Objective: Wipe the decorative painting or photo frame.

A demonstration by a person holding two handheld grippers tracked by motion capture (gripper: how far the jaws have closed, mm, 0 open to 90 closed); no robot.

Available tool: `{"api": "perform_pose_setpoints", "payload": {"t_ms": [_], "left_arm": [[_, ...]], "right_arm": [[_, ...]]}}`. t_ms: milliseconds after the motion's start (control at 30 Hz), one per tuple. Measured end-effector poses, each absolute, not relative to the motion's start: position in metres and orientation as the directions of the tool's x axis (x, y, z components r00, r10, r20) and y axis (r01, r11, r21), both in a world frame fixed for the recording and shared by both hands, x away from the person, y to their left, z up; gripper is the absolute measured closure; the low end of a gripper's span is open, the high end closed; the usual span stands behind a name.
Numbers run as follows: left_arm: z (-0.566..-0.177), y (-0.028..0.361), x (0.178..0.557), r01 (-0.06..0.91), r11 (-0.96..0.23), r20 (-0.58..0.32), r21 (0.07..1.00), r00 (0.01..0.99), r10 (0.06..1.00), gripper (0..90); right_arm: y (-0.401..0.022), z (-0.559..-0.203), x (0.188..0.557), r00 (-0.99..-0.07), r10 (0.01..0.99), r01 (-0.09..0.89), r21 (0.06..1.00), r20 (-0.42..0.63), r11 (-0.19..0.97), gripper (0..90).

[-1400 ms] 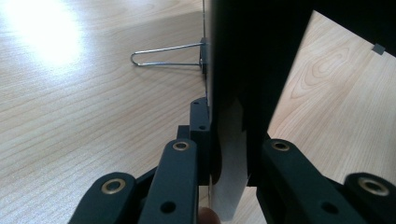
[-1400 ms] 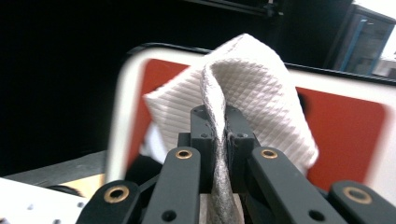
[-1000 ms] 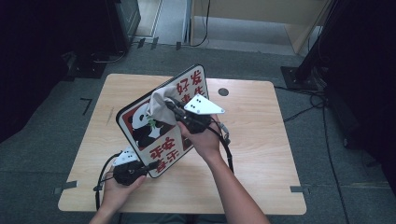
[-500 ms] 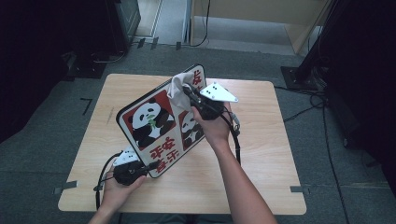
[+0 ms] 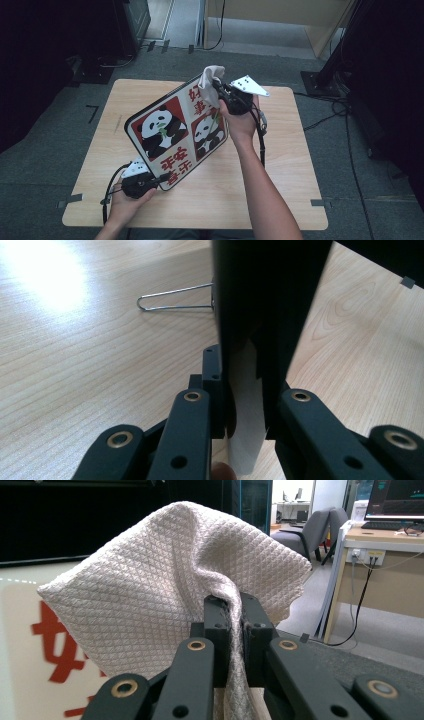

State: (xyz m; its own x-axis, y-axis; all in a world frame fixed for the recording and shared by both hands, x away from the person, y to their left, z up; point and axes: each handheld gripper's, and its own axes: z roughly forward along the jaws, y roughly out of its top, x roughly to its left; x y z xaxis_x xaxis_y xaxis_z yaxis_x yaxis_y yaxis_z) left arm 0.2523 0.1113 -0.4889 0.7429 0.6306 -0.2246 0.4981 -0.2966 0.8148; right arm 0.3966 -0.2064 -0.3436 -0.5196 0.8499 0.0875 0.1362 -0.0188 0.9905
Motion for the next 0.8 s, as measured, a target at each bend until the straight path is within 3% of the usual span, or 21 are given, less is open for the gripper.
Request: {"api": "perform_pose_setpoints", "payload": {"t_ms": [333, 800], "left_arm": [[-0.488, 0.11, 0.252, 0.499, -0.301, -0.222, 0.812, 0.742, 0.632, 81.1], [-0.488, 0.111, 0.252, 0.499, -0.302, -0.222, 0.812, 0.742, 0.632, 81.1]], "right_arm": [[-0.202, -0.34, 0.391, -0.546, 0.83, 0.144, 0.989, 0.112, -0.039, 85.4], [-0.135, -0.333, 0.332, -0.695, 0.717, 0.064, 0.998, 0.045, -0.001, 85.3]]}}
